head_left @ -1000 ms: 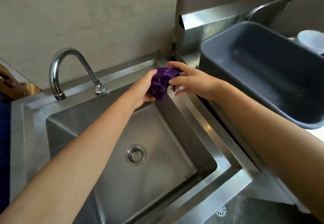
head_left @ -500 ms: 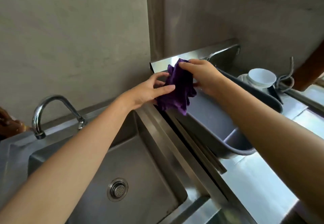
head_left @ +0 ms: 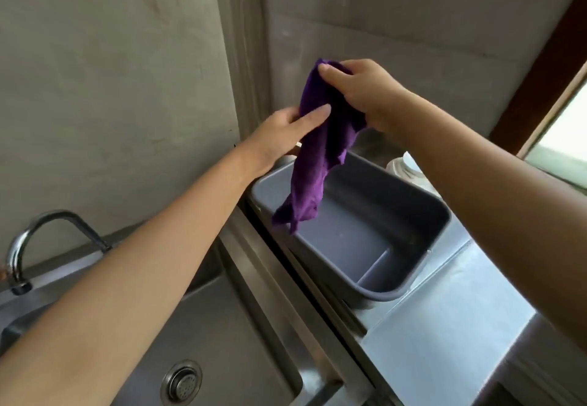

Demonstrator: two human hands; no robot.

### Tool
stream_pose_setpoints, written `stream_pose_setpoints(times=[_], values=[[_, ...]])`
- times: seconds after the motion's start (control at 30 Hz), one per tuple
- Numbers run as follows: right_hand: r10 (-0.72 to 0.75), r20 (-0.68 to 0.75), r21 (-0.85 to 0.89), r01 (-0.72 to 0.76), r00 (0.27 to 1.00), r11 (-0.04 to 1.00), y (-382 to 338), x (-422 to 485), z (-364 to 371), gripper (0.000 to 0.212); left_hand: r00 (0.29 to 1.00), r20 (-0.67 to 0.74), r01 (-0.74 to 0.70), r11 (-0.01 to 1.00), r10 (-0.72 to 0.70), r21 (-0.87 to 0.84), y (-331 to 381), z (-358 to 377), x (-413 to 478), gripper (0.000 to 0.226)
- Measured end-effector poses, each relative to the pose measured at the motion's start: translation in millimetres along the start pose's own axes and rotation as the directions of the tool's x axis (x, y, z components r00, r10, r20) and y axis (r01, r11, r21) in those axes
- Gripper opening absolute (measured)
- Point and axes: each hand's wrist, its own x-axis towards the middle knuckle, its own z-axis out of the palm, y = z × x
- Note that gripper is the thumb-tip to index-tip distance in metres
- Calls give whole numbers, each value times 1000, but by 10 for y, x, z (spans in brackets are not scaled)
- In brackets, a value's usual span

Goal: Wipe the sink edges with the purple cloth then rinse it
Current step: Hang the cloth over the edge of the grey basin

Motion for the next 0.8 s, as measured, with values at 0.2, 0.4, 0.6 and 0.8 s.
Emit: stream_pose_setpoints(times=[0.2,0.4,0.6,0.8], values=[[89,306,78,-119,948,990,40,200,-594,37,990,-137,-28,999,22,-36,236,69,299,21],[236,327,-260,-153,915,953,495,231,-850,21,990,-136,19,984,-43,-176,199,171,474,8],[128,119,-372,-76,985,925,705,313,-734,22,993,8,117,984,-117,-136,-78,114,606,22],[225,176,-204,-188,958,961,902,502,-755,19,995,-95,37,998,-33,42,-287,13,749,9]])
